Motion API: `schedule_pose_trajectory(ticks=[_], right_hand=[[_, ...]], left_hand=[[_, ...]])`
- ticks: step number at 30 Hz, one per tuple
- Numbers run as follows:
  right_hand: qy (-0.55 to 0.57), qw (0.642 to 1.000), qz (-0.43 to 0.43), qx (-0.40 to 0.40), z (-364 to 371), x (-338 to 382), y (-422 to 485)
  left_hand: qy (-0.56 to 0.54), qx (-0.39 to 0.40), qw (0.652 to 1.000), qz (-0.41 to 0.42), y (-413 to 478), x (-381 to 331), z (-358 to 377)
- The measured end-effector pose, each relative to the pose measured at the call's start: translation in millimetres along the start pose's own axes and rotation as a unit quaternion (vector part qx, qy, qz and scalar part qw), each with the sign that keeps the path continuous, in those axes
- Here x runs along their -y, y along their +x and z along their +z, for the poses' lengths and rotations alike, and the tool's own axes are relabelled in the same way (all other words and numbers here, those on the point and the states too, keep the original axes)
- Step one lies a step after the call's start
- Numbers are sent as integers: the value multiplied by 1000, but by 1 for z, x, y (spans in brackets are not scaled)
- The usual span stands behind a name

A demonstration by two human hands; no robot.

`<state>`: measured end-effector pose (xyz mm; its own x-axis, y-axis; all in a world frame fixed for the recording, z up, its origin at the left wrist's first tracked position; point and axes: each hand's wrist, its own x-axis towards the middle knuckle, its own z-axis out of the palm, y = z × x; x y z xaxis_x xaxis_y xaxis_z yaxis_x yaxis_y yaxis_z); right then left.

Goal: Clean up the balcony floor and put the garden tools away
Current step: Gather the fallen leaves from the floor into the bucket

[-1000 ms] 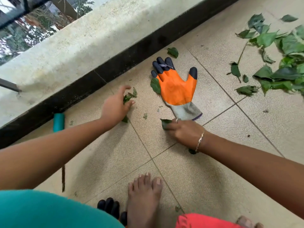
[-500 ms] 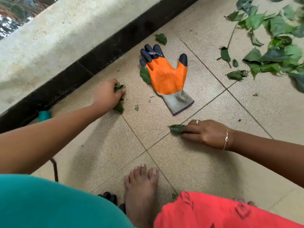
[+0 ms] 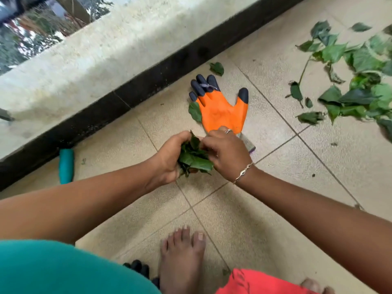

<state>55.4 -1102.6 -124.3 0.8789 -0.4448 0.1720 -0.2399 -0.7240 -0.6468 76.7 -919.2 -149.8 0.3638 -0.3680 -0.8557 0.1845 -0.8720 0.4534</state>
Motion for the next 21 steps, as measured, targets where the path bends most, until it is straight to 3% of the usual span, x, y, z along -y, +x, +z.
schedule_pose_trajectory(ticks=[1,2,3,4,5,6,8,10,12,13,15,16,17,19,21], right_hand=[[-17,1000,-14,15,3,-3,3],[4,998,-2,57,3,-4,7],[46,994,24,101,1,-5,12],[91,986,52,128,-1,-8,17],[118,981,79,133,-3,-12,21],[97,984,97,114,-4,-19,25],[-39,984,121,124,-6,-33,31],[-119,964,139,192,-6,-43,31],[-82,969,159,167,-8,-52,30],[-54,976,165,131,-11,-55,31],[-8,978,194,72,-20,-59,29],[-1,976,208,57,-23,-60,28],[-3,975,217,51,-24,-60,26],[-29,972,221,78,-21,-56,20],[-93,962,214,140,-14,-52,14]], left_hand=[[97,-61,993,-22,9,25,10],[183,-94,978,13,14,45,20],[243,-16,969,44,3,55,27],[308,76,948,-10,-15,46,19],[320,62,945,13,-20,46,23],[322,-1,946,26,-22,44,22],[393,34,918,28,-30,30,21],[436,-105,880,159,-12,37,5],[443,-114,870,187,8,0,-23],[479,-168,815,281,20,-27,-40],[353,-206,859,308,52,-119,-64],[321,-230,866,305,77,-160,-85],[339,-205,875,278,88,-182,-101],[400,-182,868,232,108,-198,-98],[440,-206,838,247,103,-188,-84]])
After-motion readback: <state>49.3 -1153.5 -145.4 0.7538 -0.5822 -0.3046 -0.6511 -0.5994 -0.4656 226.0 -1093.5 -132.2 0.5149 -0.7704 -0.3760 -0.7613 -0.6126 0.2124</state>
